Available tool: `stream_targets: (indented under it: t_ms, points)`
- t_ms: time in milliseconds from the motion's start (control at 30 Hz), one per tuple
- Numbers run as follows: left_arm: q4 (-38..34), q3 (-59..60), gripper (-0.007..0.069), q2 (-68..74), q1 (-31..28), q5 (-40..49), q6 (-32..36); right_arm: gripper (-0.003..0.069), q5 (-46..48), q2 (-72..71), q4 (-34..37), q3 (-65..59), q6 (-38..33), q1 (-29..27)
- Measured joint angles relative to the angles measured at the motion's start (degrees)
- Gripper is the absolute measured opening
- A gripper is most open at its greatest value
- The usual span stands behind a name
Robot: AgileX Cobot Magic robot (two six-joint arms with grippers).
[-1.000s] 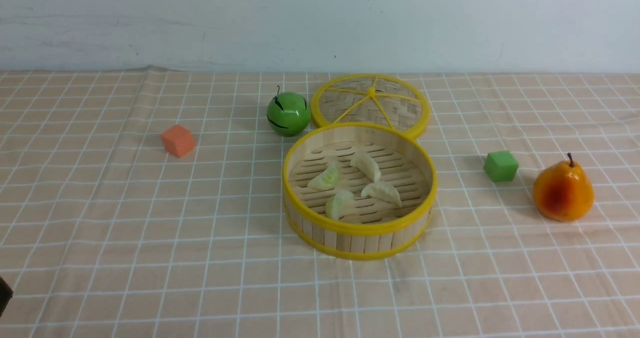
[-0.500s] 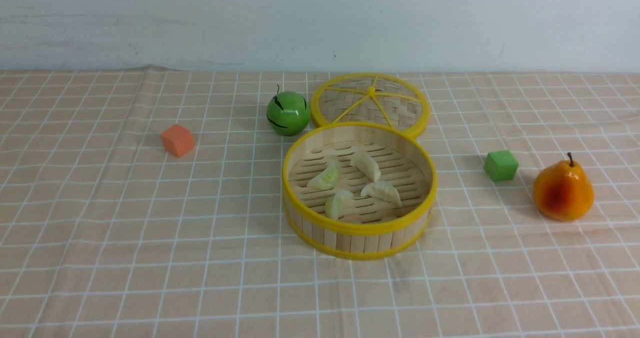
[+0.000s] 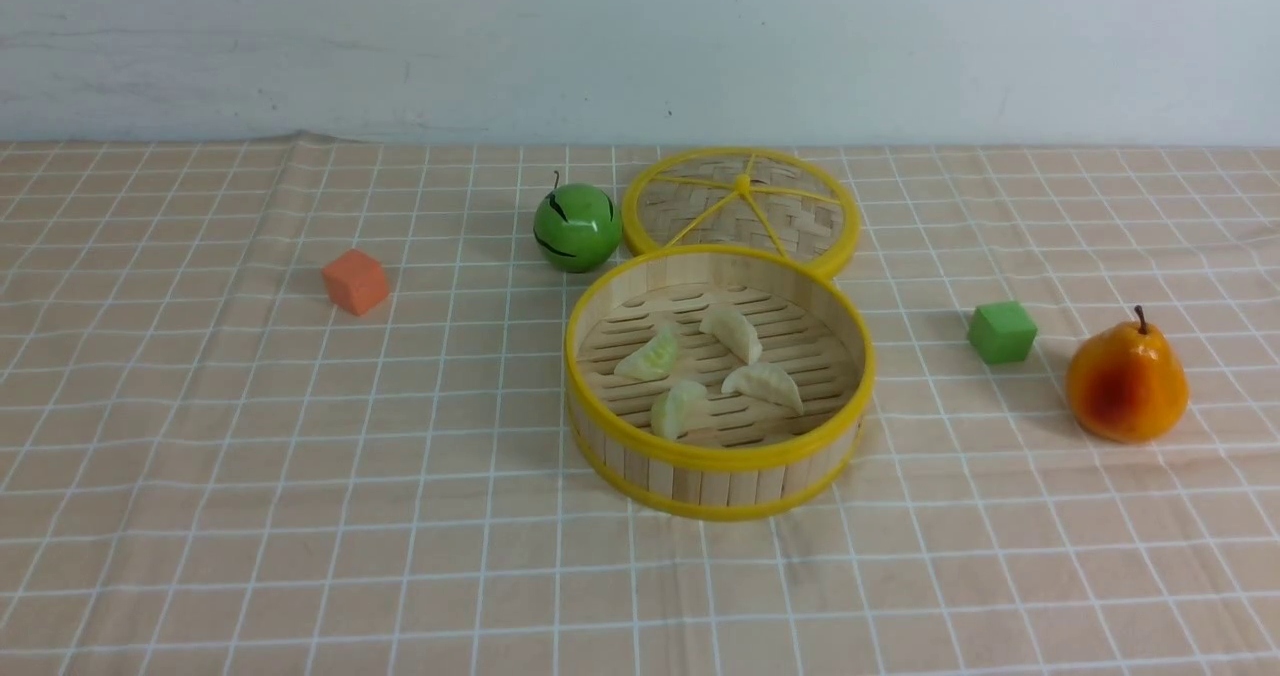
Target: Put the dumplings into the steamer on the table with the brown tablecloth.
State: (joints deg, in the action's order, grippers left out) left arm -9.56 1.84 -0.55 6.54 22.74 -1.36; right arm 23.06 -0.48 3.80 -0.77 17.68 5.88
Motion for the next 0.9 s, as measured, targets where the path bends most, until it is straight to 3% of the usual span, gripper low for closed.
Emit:
stream_targets:
  t_ms: [900]
  points:
    - [-0.1,0.0,-0.0011,0.0,0.0,0.1,0.0,0.0071,0.0,0.0,0.0,0.0,0.1,0.0]
